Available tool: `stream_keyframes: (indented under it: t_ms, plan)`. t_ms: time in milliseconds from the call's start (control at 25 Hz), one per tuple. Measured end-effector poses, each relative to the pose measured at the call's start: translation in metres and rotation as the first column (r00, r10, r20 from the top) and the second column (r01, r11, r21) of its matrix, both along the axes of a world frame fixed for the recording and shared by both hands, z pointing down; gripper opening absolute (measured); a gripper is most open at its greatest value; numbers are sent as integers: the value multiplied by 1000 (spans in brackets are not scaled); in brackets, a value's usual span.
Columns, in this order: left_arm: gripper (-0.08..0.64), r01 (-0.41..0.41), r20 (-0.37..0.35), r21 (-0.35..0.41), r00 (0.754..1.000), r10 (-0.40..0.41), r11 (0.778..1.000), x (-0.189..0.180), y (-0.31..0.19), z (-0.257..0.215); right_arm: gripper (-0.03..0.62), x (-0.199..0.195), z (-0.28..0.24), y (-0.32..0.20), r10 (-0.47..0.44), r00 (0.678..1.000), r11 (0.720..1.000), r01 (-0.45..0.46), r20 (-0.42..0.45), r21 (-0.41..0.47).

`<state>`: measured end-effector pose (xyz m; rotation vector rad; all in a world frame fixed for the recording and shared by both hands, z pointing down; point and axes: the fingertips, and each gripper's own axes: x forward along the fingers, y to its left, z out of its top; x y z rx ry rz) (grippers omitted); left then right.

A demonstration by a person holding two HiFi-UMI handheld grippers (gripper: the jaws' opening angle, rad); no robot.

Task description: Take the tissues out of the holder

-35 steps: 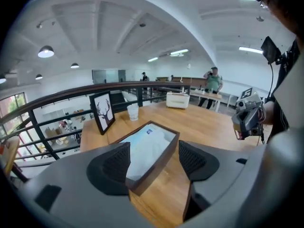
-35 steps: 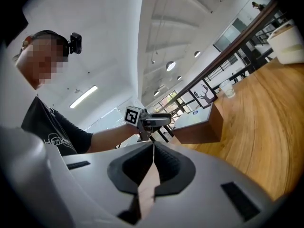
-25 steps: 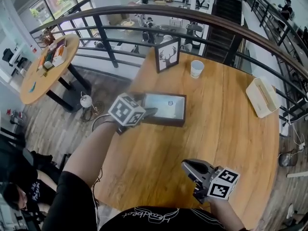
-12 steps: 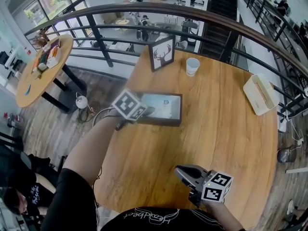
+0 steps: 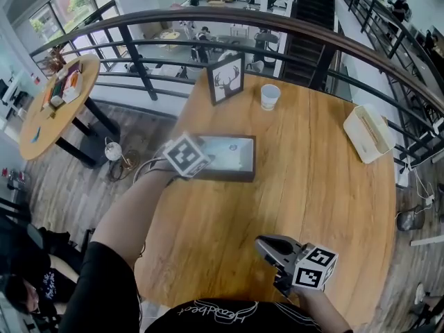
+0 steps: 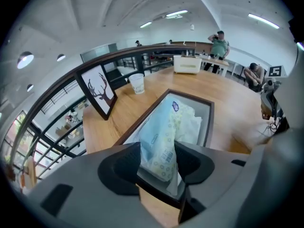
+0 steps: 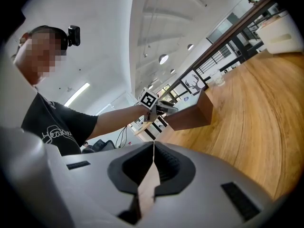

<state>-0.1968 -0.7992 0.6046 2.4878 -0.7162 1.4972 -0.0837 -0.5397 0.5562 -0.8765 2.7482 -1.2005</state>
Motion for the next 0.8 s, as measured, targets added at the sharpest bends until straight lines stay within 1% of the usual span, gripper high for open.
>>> stream_keyframes:
  t_ms: [120, 240, 360, 440, 640, 800]
  plan:
    - [189, -32, 14, 24, 999, 32, 999, 4, 6, -5, 17, 2, 1, 7, 12, 1000, 1000, -12, 2, -13]
    - [168, -39, 4, 40, 999, 39, 998, 5, 10, -9, 17, 4, 0, 10, 18, 1000, 1000, -18, 1, -11]
    - [151, -55, -24, 69, 998, 57, 996, 9, 17, -16, 17, 4, -1, 12, 25, 1000, 1000, -25, 2, -12]
    - [139, -74, -33, 105, 996, 78, 992, 13, 20, -22, 17, 5, -1, 15, 29, 1000, 999, -29, 4, -14]
    - [117, -98, -18, 204, 994, 104, 974, 14, 24, -44, 17, 7, -5, 22, 26, 1000, 1000, -25, 7, -9]
    - [105, -95, -31, 260, 994, 107, 961, 16, 31, -65, 17, 9, -10, 29, 25, 1000, 1000, -25, 11, -8]
